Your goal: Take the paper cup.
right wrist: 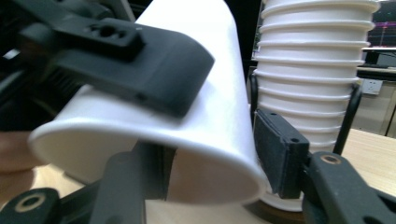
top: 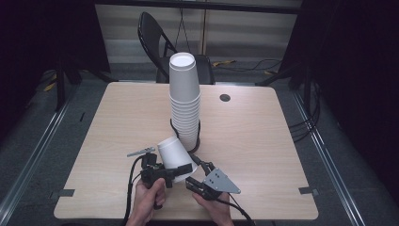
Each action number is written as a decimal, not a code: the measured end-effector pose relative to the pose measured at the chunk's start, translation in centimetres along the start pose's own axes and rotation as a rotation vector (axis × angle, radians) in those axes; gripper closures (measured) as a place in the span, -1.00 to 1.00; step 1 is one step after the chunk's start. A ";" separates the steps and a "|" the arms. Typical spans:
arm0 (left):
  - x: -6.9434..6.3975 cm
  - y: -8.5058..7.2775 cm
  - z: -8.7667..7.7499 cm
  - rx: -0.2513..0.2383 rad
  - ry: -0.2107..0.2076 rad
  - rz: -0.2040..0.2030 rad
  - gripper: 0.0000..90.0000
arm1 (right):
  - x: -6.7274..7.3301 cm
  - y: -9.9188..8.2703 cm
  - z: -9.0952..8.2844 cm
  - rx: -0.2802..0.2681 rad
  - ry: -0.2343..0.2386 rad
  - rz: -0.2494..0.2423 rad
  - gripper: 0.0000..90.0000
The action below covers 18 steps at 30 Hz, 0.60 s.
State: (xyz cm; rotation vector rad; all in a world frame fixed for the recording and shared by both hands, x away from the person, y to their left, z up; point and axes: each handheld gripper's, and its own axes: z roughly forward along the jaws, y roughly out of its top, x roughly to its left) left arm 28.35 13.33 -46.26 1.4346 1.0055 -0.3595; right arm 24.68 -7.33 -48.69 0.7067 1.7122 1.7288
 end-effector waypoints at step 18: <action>0.3 0.0 1.0 0.014 -0.055 0.024 -0.81 | -0.8 -0.2 0.0 -0.028 -0.074 0.018 0.86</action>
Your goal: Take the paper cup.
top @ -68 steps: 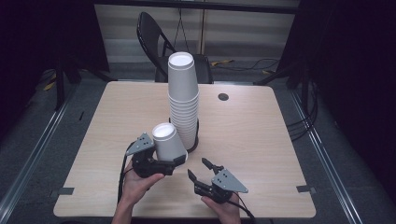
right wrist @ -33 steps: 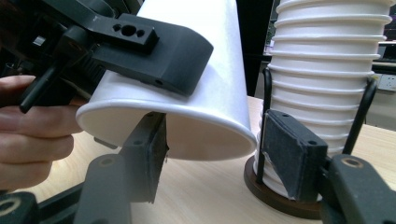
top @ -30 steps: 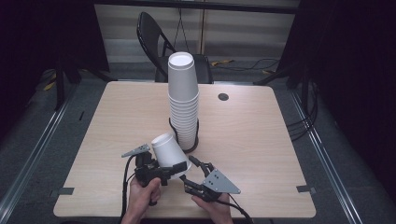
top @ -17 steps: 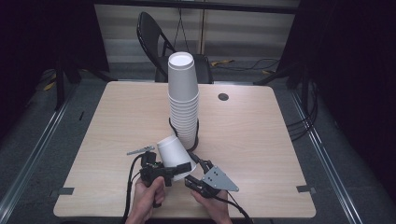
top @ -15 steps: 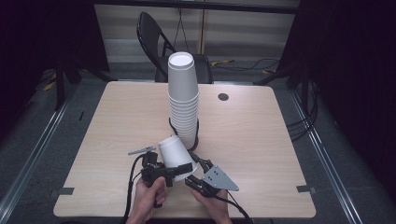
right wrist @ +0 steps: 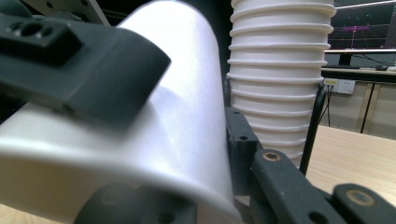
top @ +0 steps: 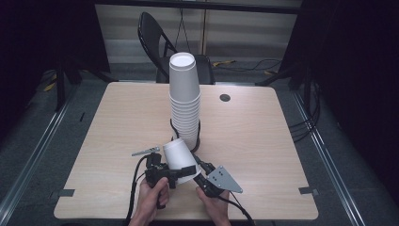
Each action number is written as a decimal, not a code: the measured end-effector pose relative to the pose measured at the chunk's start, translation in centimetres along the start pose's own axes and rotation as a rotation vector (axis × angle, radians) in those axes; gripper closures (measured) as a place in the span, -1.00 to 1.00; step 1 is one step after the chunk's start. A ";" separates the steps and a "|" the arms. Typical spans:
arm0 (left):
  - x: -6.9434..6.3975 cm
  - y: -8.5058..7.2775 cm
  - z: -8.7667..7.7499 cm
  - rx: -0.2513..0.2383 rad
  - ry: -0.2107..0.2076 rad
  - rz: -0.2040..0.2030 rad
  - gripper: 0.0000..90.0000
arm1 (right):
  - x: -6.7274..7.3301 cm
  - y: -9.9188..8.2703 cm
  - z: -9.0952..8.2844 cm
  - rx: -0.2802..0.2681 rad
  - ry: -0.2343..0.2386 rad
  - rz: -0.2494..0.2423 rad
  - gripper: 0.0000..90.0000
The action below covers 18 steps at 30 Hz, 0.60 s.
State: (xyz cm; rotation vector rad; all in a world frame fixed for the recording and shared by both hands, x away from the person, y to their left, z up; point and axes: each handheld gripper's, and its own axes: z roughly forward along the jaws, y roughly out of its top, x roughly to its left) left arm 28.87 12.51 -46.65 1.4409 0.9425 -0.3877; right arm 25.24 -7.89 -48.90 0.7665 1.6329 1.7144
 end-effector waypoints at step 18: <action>0.8 2.0 -0.1 -0.054 0.027 0.066 -0.82 | -0.3 0.2 -0.6 0.049 0.004 -0.002 0.91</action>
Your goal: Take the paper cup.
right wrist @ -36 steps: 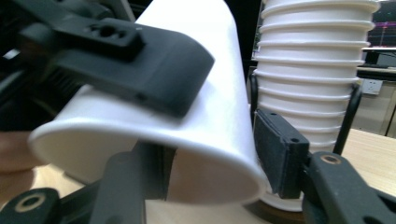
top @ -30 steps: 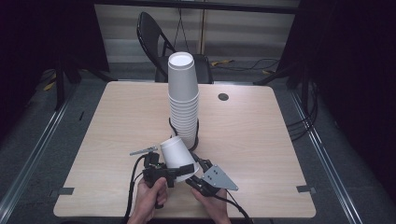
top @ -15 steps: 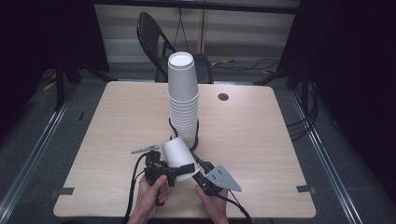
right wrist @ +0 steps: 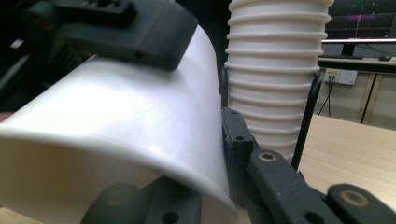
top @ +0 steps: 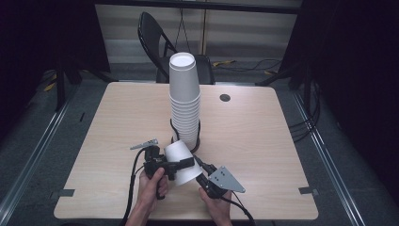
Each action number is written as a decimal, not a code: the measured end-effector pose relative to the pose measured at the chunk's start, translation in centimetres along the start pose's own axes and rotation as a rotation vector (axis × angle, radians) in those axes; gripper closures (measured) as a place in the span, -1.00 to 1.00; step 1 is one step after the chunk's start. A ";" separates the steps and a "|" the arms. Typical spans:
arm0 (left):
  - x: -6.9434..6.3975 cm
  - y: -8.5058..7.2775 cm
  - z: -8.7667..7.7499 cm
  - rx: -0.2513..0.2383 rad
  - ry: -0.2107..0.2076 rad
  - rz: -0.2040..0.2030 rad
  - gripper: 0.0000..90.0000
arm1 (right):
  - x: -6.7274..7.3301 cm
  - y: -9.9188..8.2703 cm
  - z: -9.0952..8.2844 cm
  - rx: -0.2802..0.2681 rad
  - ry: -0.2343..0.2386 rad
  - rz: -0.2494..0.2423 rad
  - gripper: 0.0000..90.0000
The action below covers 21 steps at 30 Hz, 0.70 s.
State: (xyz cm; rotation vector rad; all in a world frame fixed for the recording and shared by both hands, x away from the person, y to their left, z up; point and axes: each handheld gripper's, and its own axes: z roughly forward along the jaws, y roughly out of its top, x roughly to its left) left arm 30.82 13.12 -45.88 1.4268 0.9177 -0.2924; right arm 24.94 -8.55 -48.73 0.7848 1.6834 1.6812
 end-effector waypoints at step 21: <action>1.1 1.7 -1.8 -0.092 0.088 0.240 -0.65 | 0.0 0.1 -1.0 0.109 0.038 0.024 0.92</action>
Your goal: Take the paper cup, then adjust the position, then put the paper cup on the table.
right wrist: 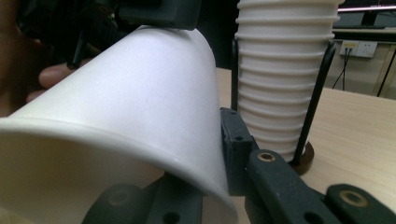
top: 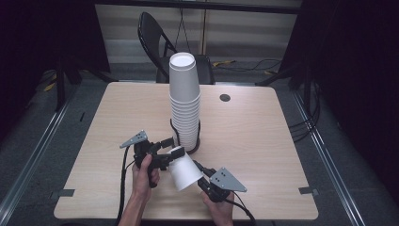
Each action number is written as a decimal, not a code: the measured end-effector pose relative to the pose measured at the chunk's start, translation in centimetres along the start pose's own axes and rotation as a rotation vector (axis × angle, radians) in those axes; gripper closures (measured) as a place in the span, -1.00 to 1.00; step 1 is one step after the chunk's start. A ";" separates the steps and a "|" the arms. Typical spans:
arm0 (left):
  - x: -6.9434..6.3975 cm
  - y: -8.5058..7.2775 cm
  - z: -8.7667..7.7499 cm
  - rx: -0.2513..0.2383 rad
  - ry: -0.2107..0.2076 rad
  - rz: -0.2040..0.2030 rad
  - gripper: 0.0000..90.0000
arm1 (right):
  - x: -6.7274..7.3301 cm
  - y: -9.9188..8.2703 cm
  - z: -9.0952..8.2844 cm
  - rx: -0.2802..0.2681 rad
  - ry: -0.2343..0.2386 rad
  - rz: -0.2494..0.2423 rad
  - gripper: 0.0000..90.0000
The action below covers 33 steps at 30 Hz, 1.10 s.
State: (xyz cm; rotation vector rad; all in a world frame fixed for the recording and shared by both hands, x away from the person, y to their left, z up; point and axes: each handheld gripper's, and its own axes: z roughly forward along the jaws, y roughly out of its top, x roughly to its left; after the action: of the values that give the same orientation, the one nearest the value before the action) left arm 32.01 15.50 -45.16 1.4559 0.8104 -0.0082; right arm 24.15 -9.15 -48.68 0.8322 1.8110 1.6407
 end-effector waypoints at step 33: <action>-2.3 -1.2 -0.7 0.077 0.072 0.540 -0.65 | -4.0 0.9 -2.4 0.235 0.030 0.053 0.92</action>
State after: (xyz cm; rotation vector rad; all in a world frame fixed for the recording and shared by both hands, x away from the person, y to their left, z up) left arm 29.47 14.85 -45.00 1.7168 0.4562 0.4268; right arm 25.08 -13.67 -47.56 0.9688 2.0458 1.4980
